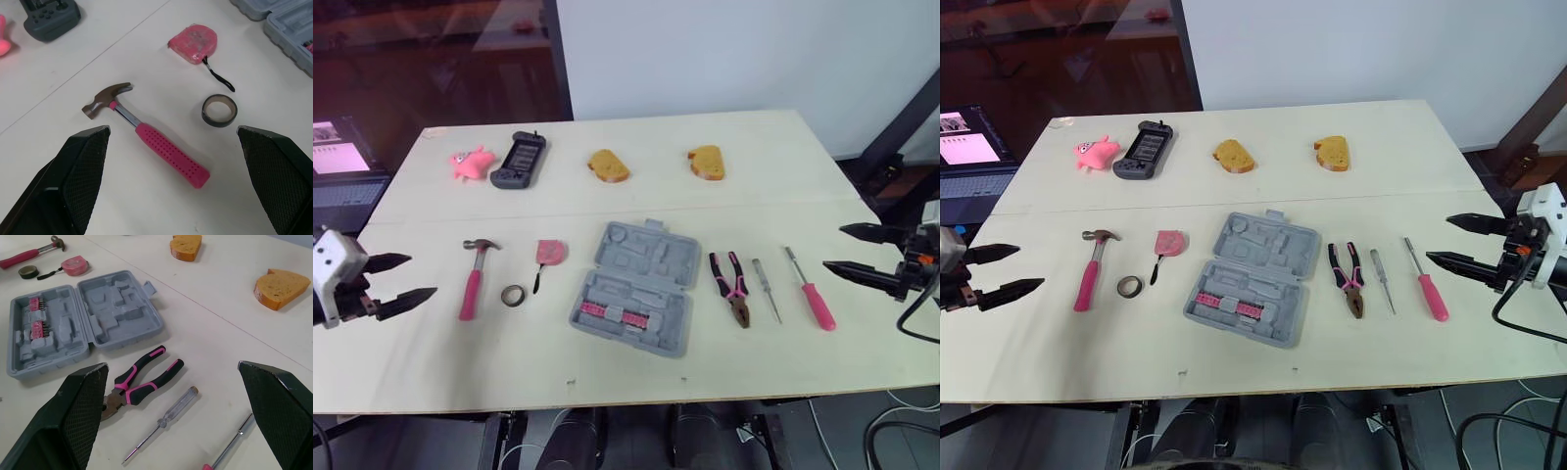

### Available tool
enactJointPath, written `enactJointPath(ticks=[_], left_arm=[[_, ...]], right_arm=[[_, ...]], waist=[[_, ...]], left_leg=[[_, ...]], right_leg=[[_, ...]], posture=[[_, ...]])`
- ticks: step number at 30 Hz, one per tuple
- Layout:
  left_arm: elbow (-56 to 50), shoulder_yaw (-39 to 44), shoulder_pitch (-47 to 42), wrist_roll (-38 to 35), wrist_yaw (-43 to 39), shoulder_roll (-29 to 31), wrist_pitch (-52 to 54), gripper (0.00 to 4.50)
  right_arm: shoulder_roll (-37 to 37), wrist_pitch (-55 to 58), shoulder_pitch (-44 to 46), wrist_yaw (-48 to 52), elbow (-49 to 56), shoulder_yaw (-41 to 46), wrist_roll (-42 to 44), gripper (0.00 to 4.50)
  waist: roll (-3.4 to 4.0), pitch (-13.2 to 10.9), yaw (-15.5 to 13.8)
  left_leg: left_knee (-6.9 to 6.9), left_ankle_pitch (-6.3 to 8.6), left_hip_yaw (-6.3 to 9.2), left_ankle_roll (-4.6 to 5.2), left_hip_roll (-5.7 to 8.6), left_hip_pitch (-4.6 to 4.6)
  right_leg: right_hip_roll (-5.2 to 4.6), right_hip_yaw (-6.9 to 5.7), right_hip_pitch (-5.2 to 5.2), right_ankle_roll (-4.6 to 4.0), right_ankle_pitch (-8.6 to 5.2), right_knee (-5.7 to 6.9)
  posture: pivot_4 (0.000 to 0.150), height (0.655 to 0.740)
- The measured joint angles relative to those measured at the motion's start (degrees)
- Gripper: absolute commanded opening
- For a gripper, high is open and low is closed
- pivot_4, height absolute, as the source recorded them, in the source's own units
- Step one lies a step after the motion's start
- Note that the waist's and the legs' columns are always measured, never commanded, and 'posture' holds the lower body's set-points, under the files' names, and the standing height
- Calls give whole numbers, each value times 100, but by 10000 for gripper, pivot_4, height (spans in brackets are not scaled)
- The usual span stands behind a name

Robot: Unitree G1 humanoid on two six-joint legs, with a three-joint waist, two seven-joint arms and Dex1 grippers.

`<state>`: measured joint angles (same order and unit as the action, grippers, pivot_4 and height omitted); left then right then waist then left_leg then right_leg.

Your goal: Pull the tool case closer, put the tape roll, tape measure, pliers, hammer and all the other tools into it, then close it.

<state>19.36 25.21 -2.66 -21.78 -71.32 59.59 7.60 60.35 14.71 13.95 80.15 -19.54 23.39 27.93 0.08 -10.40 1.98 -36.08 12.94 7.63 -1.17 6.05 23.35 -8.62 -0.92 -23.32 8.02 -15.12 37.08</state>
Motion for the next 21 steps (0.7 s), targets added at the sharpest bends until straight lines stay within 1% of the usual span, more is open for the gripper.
enactJointPath(ticks=[15,21], left_arm=[[150,-88,-316,-17,-266,75,197,43660],[120,-351,-761,-89,-525,110,549,43660]], right_arm=[[-10,110,-90,-6,61,-2,24,45000],[-54,533,-615,-231,846,70,211,45000]], waist=[[0,0,-10],[-1,-1,-77]], left_leg=[[0,0,-4,0,0,0],[-2,0,-7,0,-1,0]], right_leg=[[1,4,-2,0,0,1],[2,9,-4,1,0,3]], posture=[[1500,7400],[1500,7400]])
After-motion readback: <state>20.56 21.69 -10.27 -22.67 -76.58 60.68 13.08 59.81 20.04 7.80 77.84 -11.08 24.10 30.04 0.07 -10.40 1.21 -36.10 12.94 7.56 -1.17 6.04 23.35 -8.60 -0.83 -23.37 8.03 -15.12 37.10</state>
